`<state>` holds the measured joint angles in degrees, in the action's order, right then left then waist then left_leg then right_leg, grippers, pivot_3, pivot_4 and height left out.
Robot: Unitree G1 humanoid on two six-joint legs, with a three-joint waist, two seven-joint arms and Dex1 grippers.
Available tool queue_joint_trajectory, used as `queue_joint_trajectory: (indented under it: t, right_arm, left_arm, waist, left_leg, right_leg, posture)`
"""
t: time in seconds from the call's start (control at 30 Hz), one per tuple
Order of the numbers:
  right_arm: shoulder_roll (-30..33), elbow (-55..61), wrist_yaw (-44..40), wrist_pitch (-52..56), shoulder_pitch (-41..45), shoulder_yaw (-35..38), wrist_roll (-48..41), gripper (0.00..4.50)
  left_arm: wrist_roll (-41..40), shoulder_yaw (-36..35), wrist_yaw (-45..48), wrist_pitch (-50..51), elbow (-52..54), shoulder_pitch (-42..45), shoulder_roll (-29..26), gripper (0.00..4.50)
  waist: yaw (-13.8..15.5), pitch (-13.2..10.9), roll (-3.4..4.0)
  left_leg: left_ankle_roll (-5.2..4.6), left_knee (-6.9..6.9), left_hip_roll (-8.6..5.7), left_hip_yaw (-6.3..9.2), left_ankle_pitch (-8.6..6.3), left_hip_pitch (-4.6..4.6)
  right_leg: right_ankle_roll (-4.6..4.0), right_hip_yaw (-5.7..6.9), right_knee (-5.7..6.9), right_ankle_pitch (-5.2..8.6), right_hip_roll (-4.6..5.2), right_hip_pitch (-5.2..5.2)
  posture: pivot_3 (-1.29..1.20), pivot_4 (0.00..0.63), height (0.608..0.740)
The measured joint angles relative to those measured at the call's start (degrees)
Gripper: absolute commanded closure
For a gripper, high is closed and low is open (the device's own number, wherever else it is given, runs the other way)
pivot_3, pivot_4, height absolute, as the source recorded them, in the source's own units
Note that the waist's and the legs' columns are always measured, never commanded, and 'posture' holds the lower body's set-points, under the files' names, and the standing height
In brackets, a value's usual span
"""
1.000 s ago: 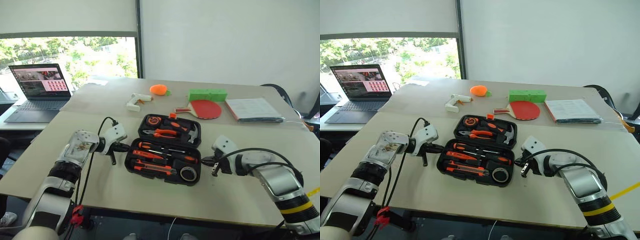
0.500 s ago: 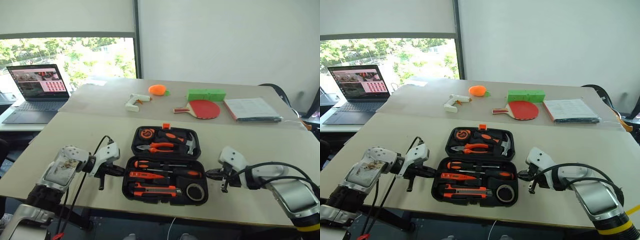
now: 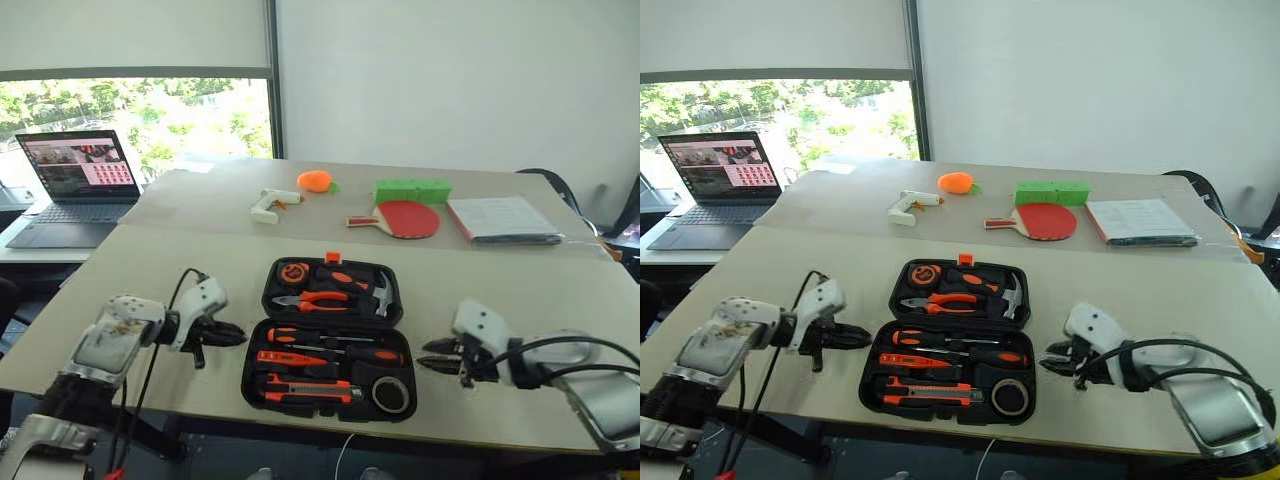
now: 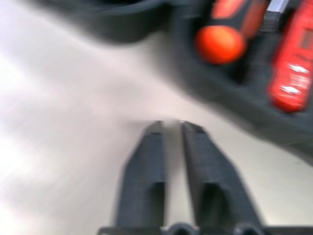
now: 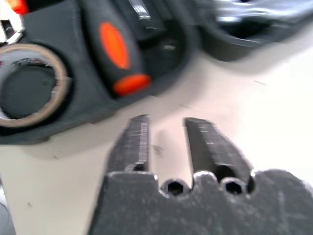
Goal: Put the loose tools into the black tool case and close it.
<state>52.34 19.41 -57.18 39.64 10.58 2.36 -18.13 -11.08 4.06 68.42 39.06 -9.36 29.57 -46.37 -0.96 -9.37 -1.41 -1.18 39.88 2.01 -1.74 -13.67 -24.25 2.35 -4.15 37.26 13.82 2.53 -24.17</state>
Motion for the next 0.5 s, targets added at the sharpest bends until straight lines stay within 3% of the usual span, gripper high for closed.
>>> queue_joint_trajectory:
  t: [0.07, 0.23, 0.37, 0.5]
  right_arm:
    - [-0.2, -1.7, 0.0, 2.5, 2.8, 0.8, -1.9, 1.11]
    - [-5.1, -12.1, 3.4, 13.5, 15.9, 1.0, -6.4, 1.11]
    - [-8.2, -19.2, 6.1, 16.9, 20.7, 0.1, -6.6, 1.11]
    - [-10.5, -23.6, 7.9, 19.1, 24.0, -1.4, -6.4, 1.11]
  left_arm:
    - [-1.4, -0.9, -1.3, 6.6, -0.7, 2.9, 0.0, 1.70]
    - [-5.8, -3.5, -9.8, 30.7, -5.0, 16.7, 7.1, 1.70]
    - [-6.3, -5.5, -17.2, 38.1, -9.0, 21.0, 12.1, 1.70]
    - [-7.0, -4.7, -20.2, 39.0, -9.5, 21.5, 13.6, 1.70]
  waist:
    - [0.0, 0.0, -0.01]
    - [0.3, 0.0, -0.03]
    - [0.2, 0.0, -0.03]
    - [-0.3, 0.0, -0.02]
  left_leg:
    - [0.00, 0.00, 0.00, 0.01, 0.00, 0.00]
    - [0.01, 0.03, -0.06, 0.05, 0.01, -0.05]
    - [0.00, -0.08, -0.07, 0.05, 0.00, -0.18]
    - [0.01, -0.14, -0.05, 0.05, 0.00, -0.20]
  right_leg:
    - [0.00, 0.00, 0.02, 0.00, -0.01, 0.00]
    - [0.03, 0.02, 0.00, 0.00, 0.01, 0.02]
    - [0.03, 0.01, -0.05, 0.00, 0.04, -0.15]
    - [0.00, -0.01, -0.04, -0.01, 0.03, -0.22]
  posture:
    - [0.00, 0.150, 0.736]
    - [0.00, 0.150, 0.736]
    - [0.00, 0.150, 0.736]
    - [0.00, 0.150, 0.736]
